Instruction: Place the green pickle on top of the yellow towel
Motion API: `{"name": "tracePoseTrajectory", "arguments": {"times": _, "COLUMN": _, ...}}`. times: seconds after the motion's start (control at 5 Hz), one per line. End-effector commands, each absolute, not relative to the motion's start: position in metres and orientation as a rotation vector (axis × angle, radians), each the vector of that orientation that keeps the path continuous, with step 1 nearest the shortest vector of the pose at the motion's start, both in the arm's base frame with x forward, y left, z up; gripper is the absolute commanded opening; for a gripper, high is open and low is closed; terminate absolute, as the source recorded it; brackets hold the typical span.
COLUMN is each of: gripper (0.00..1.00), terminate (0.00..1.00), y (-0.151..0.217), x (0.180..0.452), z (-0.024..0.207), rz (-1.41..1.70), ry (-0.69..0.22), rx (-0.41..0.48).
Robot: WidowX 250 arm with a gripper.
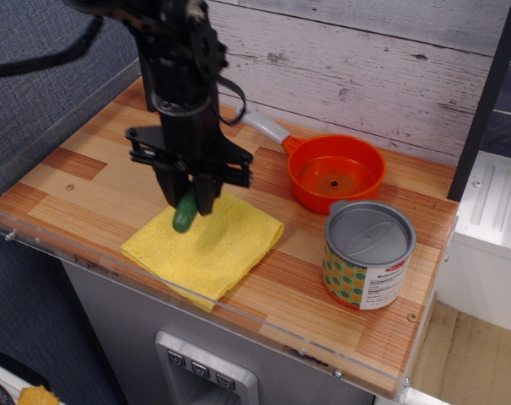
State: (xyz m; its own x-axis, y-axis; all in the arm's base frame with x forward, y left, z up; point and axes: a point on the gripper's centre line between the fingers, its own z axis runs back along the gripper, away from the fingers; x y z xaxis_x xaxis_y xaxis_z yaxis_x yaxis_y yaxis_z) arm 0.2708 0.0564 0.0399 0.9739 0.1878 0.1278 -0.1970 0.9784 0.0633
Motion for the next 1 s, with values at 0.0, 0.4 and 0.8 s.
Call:
{"name": "tracePoseTrajectory", "arguments": {"times": 0.0, "gripper": 0.0, "terminate": 0.0, "y": 0.048, "x": 0.256, "z": 0.036, "rz": 0.165, "ry": -0.121, "rx": 0.088}}
{"name": "tracePoseTrajectory", "arguments": {"times": 0.4, "gripper": 1.0, "terminate": 0.0, "y": 0.054, "x": 0.244, "z": 0.039, "rz": 0.159, "ry": -0.122, "rx": 0.024}}
{"name": "tracePoseTrajectory", "arguments": {"times": 0.8, "gripper": 1.0, "terminate": 0.0, "y": 0.053, "x": 0.243, "z": 0.049, "rz": 0.156, "ry": -0.137, "rx": 0.046}}
